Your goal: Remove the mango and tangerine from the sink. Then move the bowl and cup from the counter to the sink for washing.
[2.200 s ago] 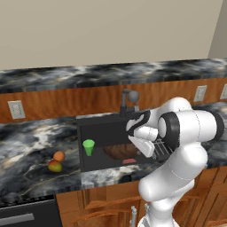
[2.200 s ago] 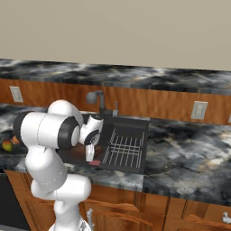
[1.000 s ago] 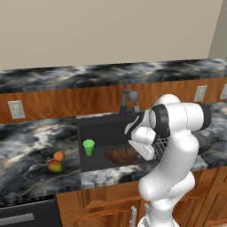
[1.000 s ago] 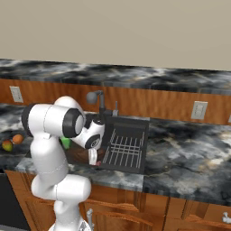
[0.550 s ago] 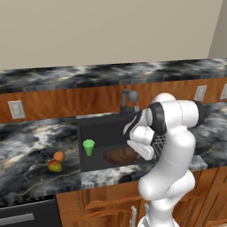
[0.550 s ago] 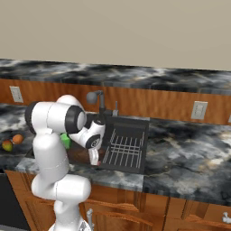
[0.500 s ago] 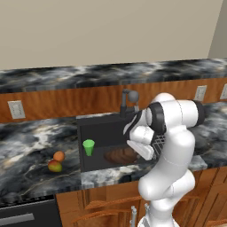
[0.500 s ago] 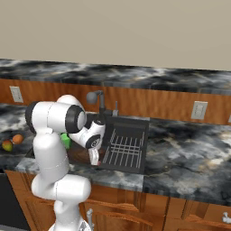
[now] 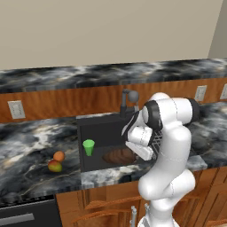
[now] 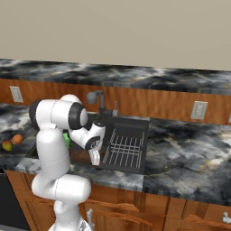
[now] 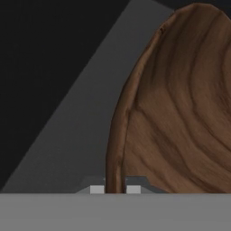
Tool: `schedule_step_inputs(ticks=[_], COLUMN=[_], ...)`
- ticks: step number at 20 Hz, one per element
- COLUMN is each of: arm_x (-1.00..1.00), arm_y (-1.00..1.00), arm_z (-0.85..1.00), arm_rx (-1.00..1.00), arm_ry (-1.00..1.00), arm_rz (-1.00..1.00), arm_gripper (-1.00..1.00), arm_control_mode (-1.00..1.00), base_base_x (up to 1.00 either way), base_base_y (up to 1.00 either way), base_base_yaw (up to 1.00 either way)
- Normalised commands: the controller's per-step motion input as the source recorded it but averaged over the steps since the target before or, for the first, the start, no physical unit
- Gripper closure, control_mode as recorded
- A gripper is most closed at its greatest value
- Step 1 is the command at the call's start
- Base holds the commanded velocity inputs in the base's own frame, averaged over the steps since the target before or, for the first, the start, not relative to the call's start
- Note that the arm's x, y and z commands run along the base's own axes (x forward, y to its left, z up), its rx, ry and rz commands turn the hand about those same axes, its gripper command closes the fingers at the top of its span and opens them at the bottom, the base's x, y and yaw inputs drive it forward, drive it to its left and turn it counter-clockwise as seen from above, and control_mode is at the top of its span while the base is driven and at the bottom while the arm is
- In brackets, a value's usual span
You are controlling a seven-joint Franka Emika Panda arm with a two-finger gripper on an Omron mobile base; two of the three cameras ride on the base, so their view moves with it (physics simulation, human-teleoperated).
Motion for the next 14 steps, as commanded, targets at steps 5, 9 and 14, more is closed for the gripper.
schedule_step_inputs(ticks=[5, 9, 14], arm_x=[0.11, 0.14, 0.17], arm_y=[0.06, 0.05, 0.03], arm_z=[-0.16, -0.14, -0.08], arm_rx=[0.0, 0.0, 0.0], arm_ry=[-0.03, -0.02, -0.02], arm_rz=[0.01, 0.0, 0.0], arm_gripper=[1.0, 1.0, 1.0], arm_control_mode=[-1.0, -1.0, -1.0], base_base_x=[0.0, 0.0, 0.0], base_base_y=[0.0, 0.0, 0.0], base_base_yaw=[0.0, 0.0, 0.0])
